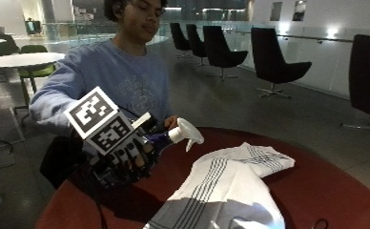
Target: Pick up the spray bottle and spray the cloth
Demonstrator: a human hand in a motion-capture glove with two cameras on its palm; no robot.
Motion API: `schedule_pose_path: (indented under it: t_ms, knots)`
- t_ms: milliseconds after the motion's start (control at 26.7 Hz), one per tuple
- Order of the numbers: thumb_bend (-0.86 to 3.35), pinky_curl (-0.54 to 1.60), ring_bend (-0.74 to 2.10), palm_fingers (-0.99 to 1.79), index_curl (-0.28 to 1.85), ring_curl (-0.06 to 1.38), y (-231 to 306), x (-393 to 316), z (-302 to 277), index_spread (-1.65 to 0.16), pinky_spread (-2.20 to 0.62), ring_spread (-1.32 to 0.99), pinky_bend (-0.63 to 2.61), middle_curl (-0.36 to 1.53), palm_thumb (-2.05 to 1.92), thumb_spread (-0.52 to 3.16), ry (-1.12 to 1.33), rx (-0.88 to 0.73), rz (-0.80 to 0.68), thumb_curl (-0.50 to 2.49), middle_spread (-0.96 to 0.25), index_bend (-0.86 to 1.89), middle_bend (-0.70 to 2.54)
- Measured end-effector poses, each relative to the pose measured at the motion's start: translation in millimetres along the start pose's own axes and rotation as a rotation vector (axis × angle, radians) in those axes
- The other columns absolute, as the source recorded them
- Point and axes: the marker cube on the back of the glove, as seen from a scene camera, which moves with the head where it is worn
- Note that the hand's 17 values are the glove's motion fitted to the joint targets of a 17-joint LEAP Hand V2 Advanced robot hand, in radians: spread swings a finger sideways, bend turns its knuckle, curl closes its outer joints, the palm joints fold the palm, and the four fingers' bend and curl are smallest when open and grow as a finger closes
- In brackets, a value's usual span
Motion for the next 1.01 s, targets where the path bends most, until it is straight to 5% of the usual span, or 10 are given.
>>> schedule_pose_path:
  t_ms: [487, 1012]
  knots:
    - [-0.02, 0.36, 0.52, 0.87, 0.22, 0.36, 1.3, -12.8, 9.3, -0.23, 0.28, 0.09, 0.41, 0.41, 1.04, 0.72, -0.040, 0.016, -0.049, 0.82, -0.01, 0.09, 0.22]
    - [-0.03, 0.36, 0.51, 0.88, 0.22, 0.37, 29.1, -143.9, 97.3, -0.25, 0.26, 0.07, 0.40, 0.41, 0.96, 0.72, -0.613, 0.143, -0.608, 0.83, -0.01, 0.09, 0.21]
